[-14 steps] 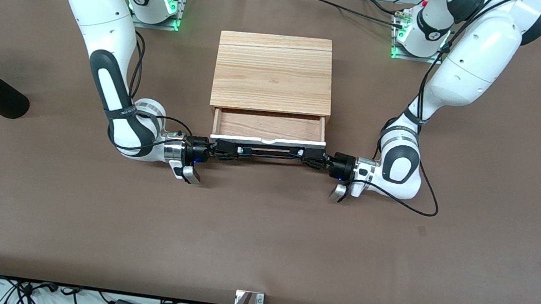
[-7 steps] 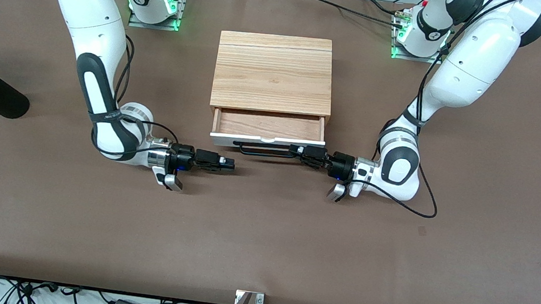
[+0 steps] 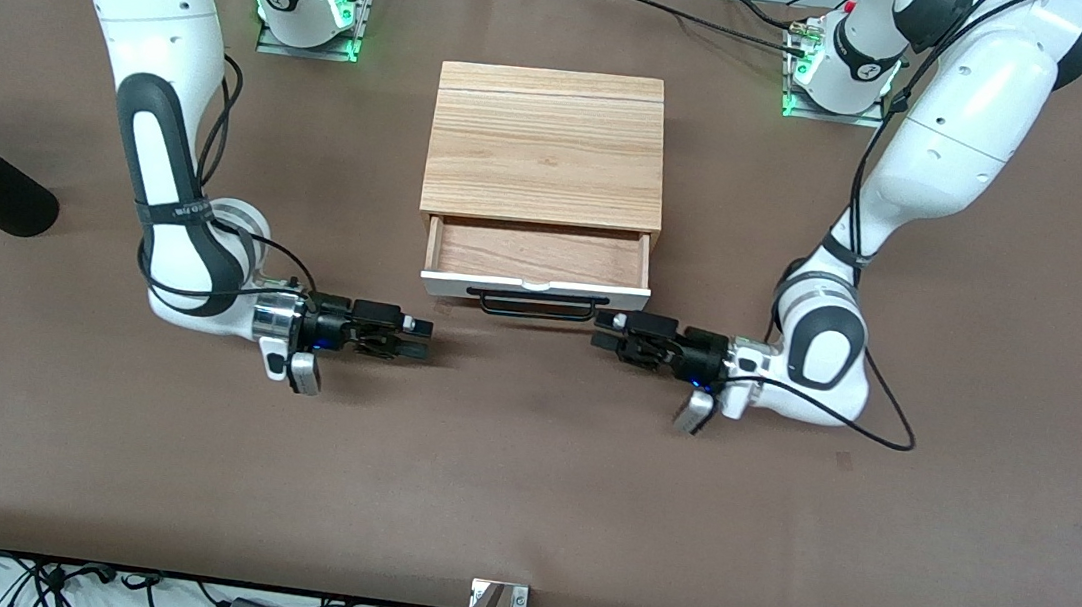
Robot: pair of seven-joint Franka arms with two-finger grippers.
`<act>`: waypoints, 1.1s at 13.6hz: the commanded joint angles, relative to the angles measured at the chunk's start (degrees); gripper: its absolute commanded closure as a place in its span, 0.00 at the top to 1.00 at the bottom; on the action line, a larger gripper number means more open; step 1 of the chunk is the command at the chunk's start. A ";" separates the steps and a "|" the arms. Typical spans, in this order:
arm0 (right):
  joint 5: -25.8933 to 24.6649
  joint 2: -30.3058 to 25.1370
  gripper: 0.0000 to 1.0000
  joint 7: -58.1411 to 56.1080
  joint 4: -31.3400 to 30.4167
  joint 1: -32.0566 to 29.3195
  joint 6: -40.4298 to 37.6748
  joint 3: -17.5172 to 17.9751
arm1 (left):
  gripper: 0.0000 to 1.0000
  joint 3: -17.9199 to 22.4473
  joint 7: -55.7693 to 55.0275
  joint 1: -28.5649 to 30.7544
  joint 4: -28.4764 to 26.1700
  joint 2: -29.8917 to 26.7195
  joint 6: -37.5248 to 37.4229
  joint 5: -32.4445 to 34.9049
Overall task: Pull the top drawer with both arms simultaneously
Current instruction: 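Open both grippers and release the drawer handle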
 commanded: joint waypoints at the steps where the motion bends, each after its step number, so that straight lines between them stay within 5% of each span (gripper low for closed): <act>1: -10.51 -2.65 1.00 3.73 0.49 0.71 4.30 -0.31 | 0.82 1.14 -0.33 -0.41 1.63 -0.28 -0.88 0.76; 8: -58.05 -11.35 1.00 24.37 0.32 0.37 5.64 -0.57 | 0.81 1.57 -1.47 0.38 5.93 -1.59 -0.09 14.19; 12: -74.24 -16.00 1.00 25.71 0.40 0.63 -2.69 -5.75 | 0.81 3.60 -11.02 0.73 11.89 -3.52 -0.53 23.49; 15: -83.49 -22.32 1.00 32.62 1.28 0.45 -12.26 -8.74 | 0.82 3.77 -19.65 0.56 12.88 -9.49 -0.62 39.71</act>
